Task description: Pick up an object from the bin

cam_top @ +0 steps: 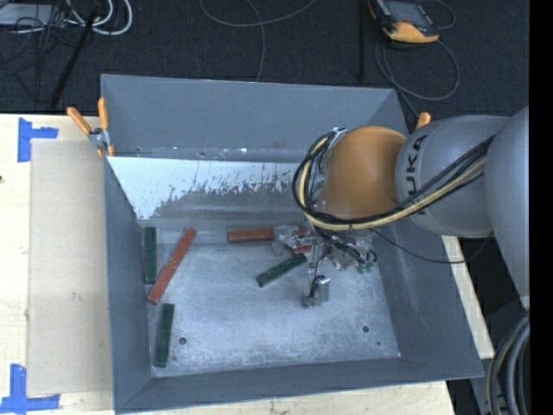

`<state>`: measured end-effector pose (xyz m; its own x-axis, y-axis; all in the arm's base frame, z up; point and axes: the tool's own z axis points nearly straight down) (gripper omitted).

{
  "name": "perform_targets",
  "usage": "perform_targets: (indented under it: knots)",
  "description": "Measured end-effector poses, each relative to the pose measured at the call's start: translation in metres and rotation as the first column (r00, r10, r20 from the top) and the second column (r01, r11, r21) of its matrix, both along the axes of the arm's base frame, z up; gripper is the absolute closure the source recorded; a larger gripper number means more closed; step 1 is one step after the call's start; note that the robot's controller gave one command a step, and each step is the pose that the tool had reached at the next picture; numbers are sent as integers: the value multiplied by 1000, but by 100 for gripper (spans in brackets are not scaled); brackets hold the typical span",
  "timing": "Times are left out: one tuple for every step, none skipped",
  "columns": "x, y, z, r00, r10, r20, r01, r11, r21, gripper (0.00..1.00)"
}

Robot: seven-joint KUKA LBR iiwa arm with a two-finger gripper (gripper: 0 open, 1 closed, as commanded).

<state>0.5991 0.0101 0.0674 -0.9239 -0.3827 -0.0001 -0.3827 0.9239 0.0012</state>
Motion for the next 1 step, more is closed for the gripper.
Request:
perform_targets:
  knots:
    - [0, 0, 0, 1000, -1, 0, 1, 1000, 0, 0]
